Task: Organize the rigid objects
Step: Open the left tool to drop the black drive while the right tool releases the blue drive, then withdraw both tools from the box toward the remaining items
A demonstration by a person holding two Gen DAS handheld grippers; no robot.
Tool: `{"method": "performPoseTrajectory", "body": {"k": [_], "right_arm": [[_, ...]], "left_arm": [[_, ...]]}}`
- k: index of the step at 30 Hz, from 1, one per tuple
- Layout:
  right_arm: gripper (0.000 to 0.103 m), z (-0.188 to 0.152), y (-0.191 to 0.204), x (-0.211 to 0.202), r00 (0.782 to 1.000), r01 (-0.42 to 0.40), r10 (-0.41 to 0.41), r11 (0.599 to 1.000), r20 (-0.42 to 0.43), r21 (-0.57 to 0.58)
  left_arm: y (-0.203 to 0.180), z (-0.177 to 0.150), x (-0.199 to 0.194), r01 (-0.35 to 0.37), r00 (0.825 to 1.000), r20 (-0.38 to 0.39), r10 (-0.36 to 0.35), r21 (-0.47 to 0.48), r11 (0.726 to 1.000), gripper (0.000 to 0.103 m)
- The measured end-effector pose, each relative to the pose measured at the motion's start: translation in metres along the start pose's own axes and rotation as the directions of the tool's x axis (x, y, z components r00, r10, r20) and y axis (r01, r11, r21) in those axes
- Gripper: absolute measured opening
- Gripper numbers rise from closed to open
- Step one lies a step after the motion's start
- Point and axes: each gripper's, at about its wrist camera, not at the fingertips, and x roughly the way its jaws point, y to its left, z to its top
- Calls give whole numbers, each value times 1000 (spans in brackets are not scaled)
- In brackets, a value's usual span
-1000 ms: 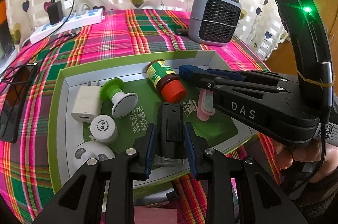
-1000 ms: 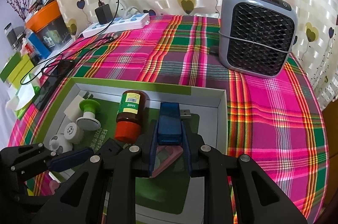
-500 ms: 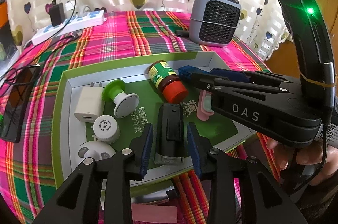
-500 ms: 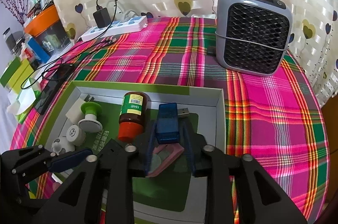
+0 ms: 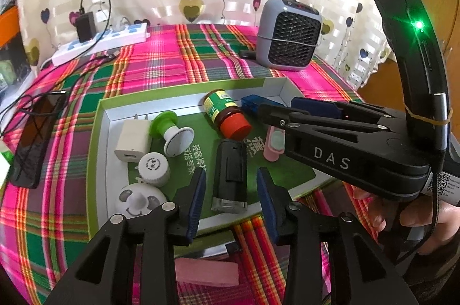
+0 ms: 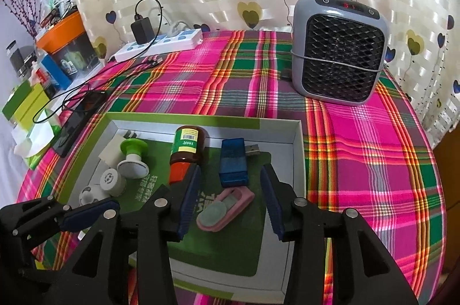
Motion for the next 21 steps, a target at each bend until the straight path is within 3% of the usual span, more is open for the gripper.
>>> {"method": "performPoseTrajectory", "body": {"k": [21], "right_arm": [[45, -18, 9, -30, 999, 3, -4, 1000, 47, 20]], "left_arm": [[6, -18, -31, -3, 999, 37, 4, -18, 1000, 36]]}}
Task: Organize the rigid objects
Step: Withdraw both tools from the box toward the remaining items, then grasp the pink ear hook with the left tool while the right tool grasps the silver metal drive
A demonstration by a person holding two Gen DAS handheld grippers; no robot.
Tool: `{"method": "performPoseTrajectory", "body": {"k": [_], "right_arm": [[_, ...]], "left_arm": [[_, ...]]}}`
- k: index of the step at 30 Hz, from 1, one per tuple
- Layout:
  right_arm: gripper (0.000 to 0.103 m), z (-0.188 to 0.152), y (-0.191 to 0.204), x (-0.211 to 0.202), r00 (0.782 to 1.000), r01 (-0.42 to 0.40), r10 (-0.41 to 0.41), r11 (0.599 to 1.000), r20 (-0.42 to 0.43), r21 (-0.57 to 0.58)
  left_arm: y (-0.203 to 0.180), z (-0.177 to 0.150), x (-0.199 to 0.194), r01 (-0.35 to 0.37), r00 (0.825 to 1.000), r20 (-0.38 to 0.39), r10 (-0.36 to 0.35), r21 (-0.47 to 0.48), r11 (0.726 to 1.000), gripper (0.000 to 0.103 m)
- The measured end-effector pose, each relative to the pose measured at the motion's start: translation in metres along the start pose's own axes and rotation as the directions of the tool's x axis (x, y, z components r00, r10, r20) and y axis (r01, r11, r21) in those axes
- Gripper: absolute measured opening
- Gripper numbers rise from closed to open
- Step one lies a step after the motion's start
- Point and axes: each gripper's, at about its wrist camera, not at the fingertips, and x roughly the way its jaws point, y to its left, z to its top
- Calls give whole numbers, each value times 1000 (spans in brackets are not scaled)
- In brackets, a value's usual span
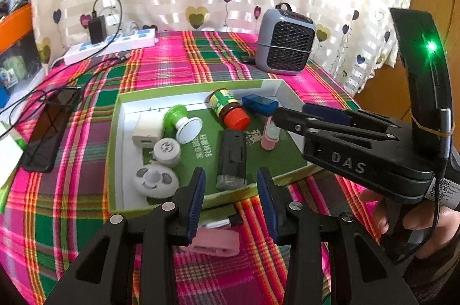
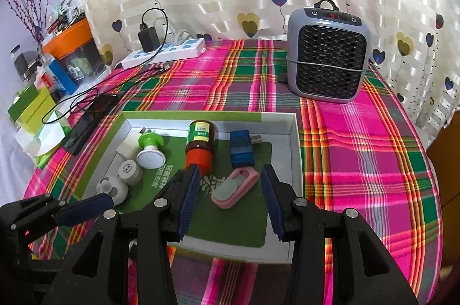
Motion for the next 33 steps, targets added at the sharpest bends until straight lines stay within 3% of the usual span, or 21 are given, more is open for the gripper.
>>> {"method": "performPoseTrajectory", "body": {"k": [12, 17, 24, 33], "right_arm": [[45, -25, 15, -25, 998, -57, 58, 998, 32, -28], [45, -44, 30, -31, 992, -128, 128, 991, 9, -48], [45, -63, 55, -30, 979, -202, 200, 974, -29, -103], [45, -72, 75, -12, 968, -244, 233, 961, -91, -127]], "left_arm": [[35, -23, -37, -19, 999, 47, 24, -92, 996, 36], [53, -34, -48, -39, 998, 50, 46, -130, 991, 36], [63, -46, -44, -17, 999, 27, 22, -158, 987, 36], [75, -57, -44, -9, 1000, 14, 11, -186, 983, 36]]}}
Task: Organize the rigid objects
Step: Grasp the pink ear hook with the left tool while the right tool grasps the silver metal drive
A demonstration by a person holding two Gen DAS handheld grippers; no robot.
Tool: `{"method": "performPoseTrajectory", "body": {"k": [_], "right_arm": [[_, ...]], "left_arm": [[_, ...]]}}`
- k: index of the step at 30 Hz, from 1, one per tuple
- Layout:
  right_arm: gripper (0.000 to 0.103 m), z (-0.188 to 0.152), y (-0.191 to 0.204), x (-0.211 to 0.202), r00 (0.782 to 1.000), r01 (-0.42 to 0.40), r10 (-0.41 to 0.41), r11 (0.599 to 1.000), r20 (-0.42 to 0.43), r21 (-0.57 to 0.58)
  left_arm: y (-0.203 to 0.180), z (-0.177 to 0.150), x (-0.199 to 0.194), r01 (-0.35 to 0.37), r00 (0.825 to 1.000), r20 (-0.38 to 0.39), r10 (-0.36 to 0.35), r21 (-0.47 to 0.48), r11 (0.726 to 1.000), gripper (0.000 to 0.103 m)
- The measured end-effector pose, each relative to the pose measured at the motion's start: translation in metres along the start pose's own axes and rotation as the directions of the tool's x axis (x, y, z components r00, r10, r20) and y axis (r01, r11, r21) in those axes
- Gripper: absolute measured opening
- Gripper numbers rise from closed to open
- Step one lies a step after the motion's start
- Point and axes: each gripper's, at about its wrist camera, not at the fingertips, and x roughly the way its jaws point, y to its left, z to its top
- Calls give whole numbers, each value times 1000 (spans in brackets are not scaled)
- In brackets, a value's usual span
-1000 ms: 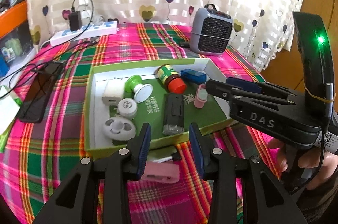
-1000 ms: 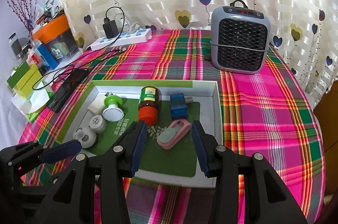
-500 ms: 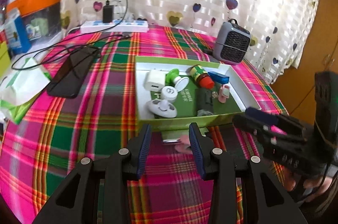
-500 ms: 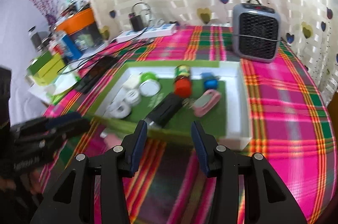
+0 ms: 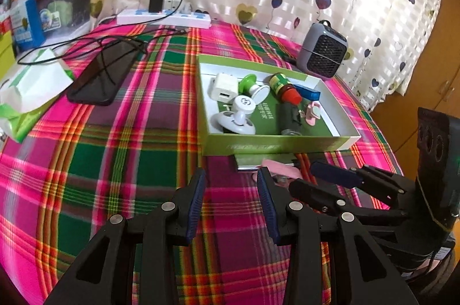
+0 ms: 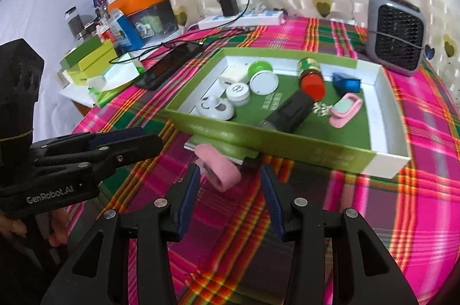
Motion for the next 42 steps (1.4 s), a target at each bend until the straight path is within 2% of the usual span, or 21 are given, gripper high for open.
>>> {"method": "performPoseTrajectory", "body": {"k": [8, 16, 20, 25, 28, 30, 34, 39, 42], "right_arm": [[45, -6, 14, 9, 998, -49, 48, 998, -38, -33], [45, -9, 28, 12, 980, -189, 184, 980, -72, -62], [45, -10, 25, 7, 982, -182, 178, 981, -71, -67], [45, -8, 3, -4, 993, -112, 111, 993, -30, -32], [45, -6, -10, -6, 999, -45, 45, 999, -24, -8], [45, -5, -15, -8, 999, -37, 37, 999, -17, 1], [45, -4, -7, -8, 995, -96, 96, 995, -18, -36], [45, -1, 14, 11, 983, -170, 161, 979, -83, -113], [45, 0, 25, 18, 976, -207, 194, 968, -102, -143]], "left_arm": [[15, -4, -2, -5, 1000, -6, 4, -31, 1000, 36], [19, -5, -4, -8, 1000, -13, 7, -41, 999, 36], [16, -6, -3, 8, 1000, -25, -9, -46, 999, 36], [1, -4, 2, 18, 999, -38, -19, -30, 999, 37], [-9, -4, 8, 25, 998, -57, -27, -29, 999, 41], [-14, -4, 12, 24, 997, -70, -27, -34, 999, 41], [-9, -5, 9, 16, 998, -61, -21, -69, 997, 41], [7, -6, 1, -14, 999, -49, 9, -119, 993, 41], [14, -8, -3, -7, 999, -51, 1, -136, 991, 41]]}}
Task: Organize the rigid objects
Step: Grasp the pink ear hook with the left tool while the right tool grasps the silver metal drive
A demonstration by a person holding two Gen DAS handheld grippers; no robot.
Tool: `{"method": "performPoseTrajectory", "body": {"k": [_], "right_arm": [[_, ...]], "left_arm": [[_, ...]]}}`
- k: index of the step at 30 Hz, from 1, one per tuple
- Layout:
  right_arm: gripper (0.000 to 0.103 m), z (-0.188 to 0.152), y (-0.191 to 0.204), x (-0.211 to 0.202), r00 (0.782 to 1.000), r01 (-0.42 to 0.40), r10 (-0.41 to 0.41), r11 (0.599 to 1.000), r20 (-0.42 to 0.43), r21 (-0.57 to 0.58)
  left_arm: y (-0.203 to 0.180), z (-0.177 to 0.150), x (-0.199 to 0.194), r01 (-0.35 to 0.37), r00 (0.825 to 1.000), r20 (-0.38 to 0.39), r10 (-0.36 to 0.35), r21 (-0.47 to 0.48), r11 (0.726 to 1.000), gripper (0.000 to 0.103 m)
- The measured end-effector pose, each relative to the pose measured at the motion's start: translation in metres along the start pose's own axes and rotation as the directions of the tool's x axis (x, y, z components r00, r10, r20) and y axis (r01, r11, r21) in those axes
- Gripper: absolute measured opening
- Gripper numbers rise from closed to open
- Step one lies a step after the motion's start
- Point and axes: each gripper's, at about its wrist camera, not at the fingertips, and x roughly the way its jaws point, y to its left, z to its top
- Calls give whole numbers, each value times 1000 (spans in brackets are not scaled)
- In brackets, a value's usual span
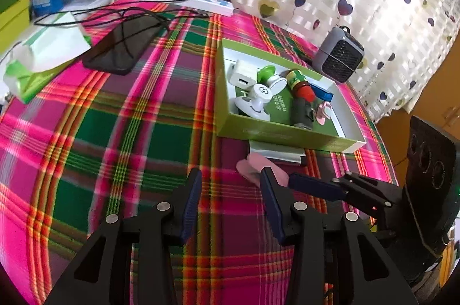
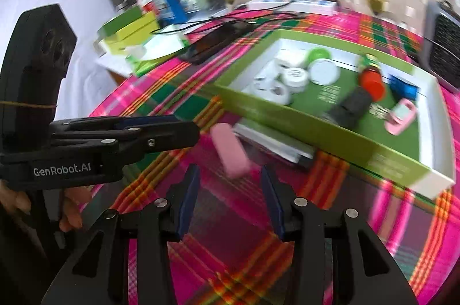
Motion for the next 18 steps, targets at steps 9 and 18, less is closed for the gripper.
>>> {"method": "performPoseTrajectory", "body": {"k": [9, 18], "right_arm": [[45, -2, 20, 9, 996, -84, 82, 994, -30, -70], [45, -10, -12, -22, 996, 84, -83, 996, 32, -30]], "left_arm": [[11, 1, -5, 6, 1000, 0, -6, -22, 1000, 41], [-14, -2, 3, 36, 999, -26, -35, 57, 998, 41]]}}
